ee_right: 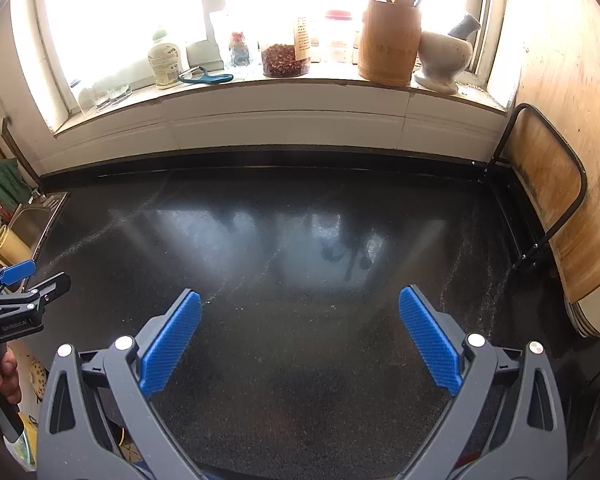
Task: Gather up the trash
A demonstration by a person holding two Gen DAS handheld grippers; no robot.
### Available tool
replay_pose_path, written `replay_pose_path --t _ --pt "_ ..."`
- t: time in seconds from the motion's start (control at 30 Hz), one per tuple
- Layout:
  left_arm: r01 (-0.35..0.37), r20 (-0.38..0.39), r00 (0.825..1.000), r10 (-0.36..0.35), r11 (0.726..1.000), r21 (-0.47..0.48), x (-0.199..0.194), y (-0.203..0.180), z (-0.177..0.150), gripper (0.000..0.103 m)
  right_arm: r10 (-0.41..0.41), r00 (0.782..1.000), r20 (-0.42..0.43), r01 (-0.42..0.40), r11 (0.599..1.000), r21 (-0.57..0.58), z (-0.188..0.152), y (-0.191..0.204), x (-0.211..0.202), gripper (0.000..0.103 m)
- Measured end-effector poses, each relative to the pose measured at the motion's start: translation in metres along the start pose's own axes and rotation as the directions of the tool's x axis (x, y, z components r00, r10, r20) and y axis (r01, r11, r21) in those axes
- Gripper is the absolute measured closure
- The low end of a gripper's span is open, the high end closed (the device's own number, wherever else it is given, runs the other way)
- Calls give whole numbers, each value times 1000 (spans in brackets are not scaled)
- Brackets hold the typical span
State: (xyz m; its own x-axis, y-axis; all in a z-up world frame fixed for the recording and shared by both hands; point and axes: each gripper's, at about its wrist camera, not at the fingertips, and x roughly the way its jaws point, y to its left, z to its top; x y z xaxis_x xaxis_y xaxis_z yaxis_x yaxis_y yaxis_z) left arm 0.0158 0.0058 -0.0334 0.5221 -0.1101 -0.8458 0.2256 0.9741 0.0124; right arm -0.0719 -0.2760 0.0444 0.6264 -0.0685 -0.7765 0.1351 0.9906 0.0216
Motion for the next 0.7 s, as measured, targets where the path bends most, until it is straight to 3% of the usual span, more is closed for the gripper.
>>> replay_pose_path --t 0.47,0.7 --pt "-16 21 1000 15 999 41 8 -7 6 7 0 1000 -9 0 1000 -3 4 0 11 7" --pt "-3 -17 1000 4 1000 27 21 -6 10 7 2 1000 -24 -1 1000 1 5 -6 20 7"
